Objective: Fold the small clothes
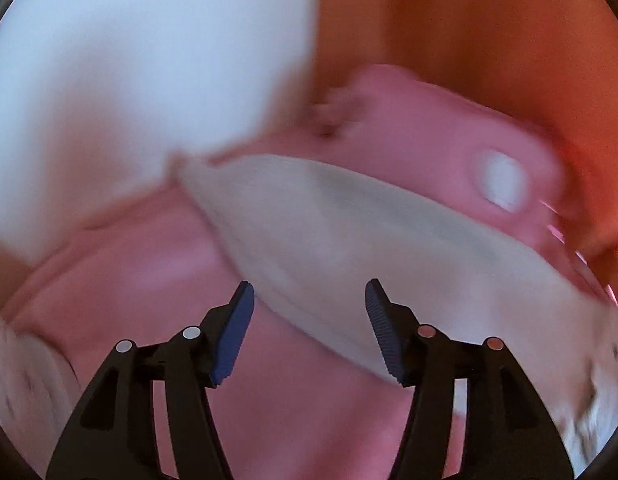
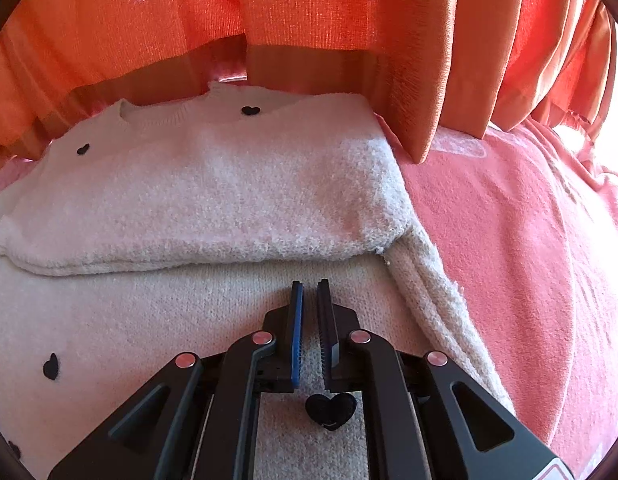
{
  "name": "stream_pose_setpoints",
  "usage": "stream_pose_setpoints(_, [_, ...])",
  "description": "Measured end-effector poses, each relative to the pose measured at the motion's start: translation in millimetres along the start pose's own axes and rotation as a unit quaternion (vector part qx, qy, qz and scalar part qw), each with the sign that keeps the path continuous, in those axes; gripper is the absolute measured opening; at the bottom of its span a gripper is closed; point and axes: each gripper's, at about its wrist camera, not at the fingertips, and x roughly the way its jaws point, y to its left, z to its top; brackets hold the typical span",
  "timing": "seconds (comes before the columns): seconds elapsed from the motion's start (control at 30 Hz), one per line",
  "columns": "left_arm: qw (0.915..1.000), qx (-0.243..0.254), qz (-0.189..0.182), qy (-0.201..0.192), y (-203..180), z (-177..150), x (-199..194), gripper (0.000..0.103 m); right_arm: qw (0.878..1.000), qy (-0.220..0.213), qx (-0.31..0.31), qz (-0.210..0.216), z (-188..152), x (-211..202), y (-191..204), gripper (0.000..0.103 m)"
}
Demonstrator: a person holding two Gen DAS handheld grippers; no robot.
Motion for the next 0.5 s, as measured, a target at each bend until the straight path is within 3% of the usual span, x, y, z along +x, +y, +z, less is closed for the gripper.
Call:
stream_pose_setpoints(0.13, [0.9970, -0.063, -0.017, 0.042, 34.3, 20.5, 43.1, 0.051, 1.000, 0.000, 0.000, -0.001, 0.0, 0.0, 0.5, 0.008])
stream_pose_setpoints(0.2, [0.9957, -0.080, -0.020, 0.043, 37.4, 22.5, 51.6, 0.033, 1.000, 0.000, -0.001, -0.002, 0.1, 0.0, 0.6, 0.008])
stream_pose_setpoints(0.27, [0.9941, -0.090, -0.049, 0.037, 32.0, 25.3, 48.1, 0.009, 1.000, 0.000, -0.004, -0.005, 0.0, 0.0, 1.8, 0.008])
stream_pose_setpoints(0.3, [0.9933, -0.089, -0.065, 0.035, 22.1, 26.6, 41.7, 0.009, 1.000, 0.000, -0.005, -0.007, 0.1, 0.0, 2.5, 0.008])
stream_pose_setpoints(0.4, [0.9942, -0.031, -0.101, -0.018, -28.2, 28.7, -2.7, 0.008, 1.000, 0.000, -0.010, -0.013, 0.0, 0.1, 4.7, 0.008])
stream_pose_setpoints(0.47, [0.9893, 0.015, -0.136, -0.050, -63.9, 25.4, -38.4, 0.008, 1.000, 0.000, -0.009, -0.012, -0.1, 0.2, 4.3, 0.008])
stream_pose_setpoints(0.5, [0.9829, 0.047, -0.164, -0.070, -93.4, 18.9, -66.0, 0.008, 1.000, 0.000, -0.007, -0.010, -0.1, 0.3, 3.6, 0.008])
